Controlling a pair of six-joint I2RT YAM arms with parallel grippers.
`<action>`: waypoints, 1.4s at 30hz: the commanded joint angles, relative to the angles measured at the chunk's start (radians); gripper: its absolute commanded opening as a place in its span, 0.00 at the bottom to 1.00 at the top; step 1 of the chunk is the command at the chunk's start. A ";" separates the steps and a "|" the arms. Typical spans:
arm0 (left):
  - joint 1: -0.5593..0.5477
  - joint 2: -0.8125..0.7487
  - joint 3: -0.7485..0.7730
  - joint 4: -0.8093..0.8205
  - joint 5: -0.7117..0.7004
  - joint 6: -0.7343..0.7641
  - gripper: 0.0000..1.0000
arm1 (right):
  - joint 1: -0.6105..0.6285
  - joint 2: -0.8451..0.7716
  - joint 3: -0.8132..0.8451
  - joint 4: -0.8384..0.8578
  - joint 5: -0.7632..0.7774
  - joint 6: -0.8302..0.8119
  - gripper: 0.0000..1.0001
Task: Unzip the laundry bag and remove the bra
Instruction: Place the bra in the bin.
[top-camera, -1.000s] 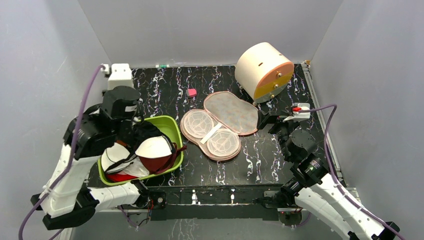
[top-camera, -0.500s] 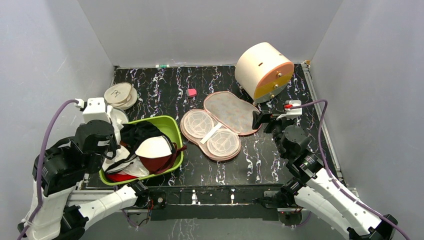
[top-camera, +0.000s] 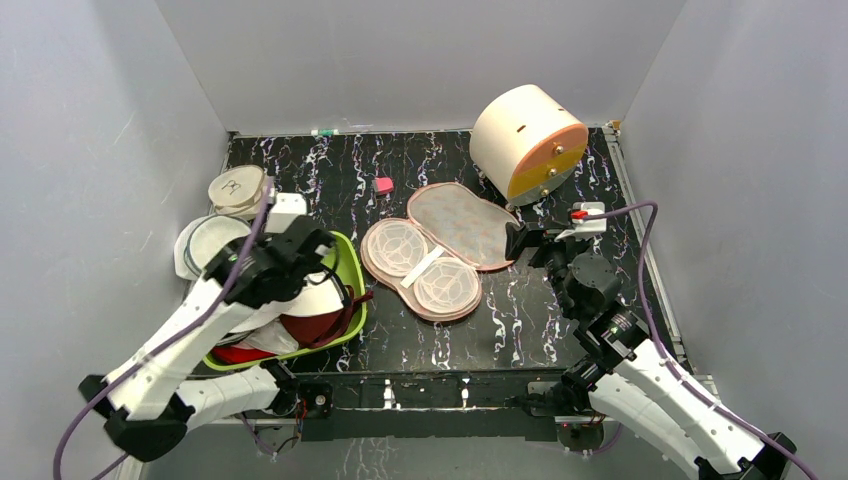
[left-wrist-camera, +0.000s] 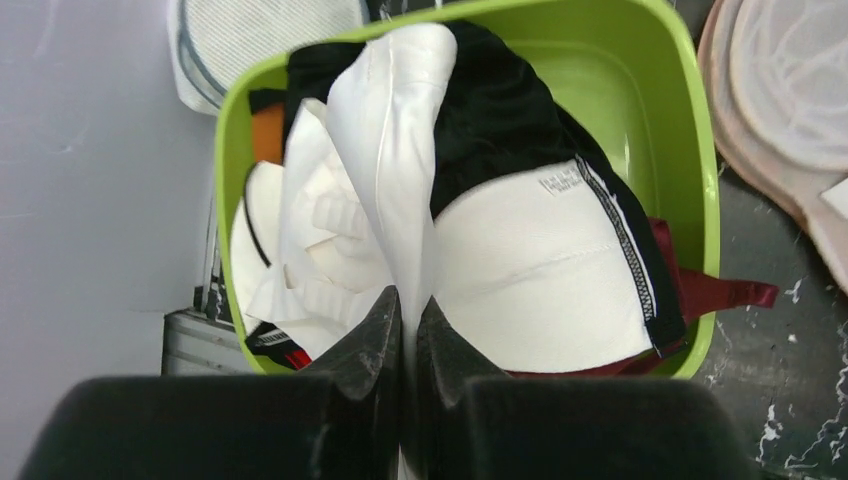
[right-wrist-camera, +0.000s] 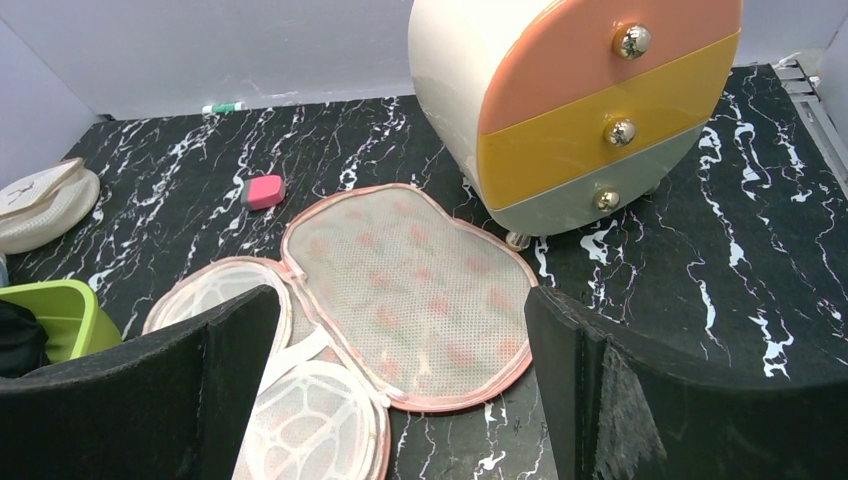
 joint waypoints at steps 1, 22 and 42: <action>0.005 0.103 -0.104 0.062 0.107 -0.057 0.00 | -0.003 -0.017 0.003 0.057 0.010 -0.008 0.94; 0.005 0.176 -0.172 0.228 0.265 0.048 0.46 | -0.003 0.014 0.011 0.051 0.004 -0.008 0.94; 0.006 0.115 -0.018 0.914 0.490 0.356 0.98 | -0.003 0.157 0.089 -0.018 -0.084 0.038 0.95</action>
